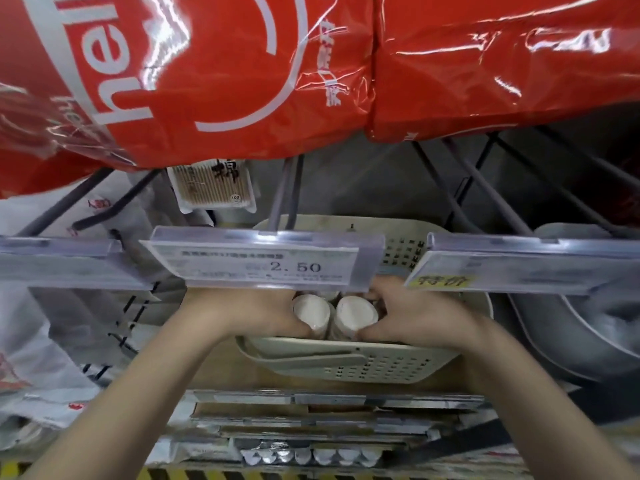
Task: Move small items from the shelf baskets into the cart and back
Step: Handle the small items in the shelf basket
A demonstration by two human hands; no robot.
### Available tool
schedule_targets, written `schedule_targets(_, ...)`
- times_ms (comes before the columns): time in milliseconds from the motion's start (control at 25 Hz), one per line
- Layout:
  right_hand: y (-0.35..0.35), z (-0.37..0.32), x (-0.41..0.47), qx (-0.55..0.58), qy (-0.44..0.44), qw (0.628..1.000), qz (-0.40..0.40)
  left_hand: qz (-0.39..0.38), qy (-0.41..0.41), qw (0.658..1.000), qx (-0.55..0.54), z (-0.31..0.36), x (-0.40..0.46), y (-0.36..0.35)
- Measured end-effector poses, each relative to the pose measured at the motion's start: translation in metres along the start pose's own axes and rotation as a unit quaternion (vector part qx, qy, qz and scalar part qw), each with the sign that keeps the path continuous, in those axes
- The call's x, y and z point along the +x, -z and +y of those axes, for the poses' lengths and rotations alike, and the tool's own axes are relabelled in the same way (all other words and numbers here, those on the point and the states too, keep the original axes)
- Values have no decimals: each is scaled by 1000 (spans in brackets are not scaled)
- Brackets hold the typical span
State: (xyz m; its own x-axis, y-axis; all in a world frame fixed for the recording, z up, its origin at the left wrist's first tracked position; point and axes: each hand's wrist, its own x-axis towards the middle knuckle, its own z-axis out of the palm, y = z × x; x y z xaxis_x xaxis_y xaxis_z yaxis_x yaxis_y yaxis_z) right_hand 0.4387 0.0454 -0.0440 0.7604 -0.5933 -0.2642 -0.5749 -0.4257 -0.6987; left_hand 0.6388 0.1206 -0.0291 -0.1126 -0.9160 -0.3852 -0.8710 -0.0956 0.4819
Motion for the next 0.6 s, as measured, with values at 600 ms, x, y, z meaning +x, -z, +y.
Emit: schedule_targets(600,4,-5,10,-128,-10,982,-136,-117,9,993,32,1,20,0)
